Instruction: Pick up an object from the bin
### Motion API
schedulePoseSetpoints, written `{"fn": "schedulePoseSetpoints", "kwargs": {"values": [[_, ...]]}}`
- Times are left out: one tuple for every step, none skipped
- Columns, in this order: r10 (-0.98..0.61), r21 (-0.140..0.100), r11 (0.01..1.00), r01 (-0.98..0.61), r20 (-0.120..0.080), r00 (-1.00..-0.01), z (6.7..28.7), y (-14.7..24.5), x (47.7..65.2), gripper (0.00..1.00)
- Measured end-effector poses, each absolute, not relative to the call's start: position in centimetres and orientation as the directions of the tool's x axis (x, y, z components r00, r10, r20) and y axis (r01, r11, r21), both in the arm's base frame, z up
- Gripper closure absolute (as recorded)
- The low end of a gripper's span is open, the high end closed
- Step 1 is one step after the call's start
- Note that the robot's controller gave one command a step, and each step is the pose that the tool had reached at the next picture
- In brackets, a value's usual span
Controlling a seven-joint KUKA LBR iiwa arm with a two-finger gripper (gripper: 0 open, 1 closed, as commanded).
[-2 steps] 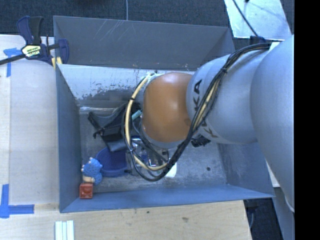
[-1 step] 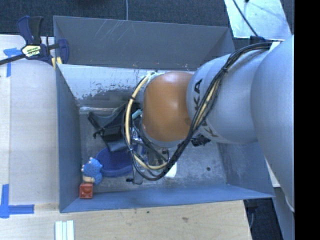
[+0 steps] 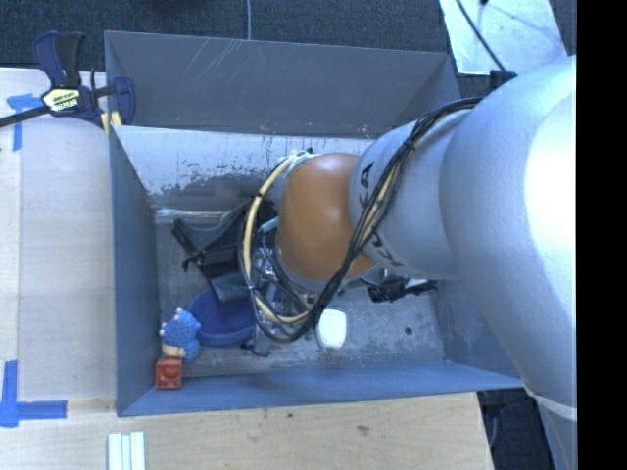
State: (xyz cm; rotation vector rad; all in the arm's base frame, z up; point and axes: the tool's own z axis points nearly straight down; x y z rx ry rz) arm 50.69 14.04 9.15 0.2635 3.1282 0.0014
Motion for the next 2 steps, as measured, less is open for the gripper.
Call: {"fn": "schedulePoseSetpoints", "kwargs": {"values": [[0.167, 0.001, 0.986, 0.167, -0.002, -0.986, 9.2, 14.0, 50.7, 1.0], [0.155, 0.005, 0.988, 0.155, -0.012, -0.988, 21.3, 15.2, 56.1, 1.0]]}}
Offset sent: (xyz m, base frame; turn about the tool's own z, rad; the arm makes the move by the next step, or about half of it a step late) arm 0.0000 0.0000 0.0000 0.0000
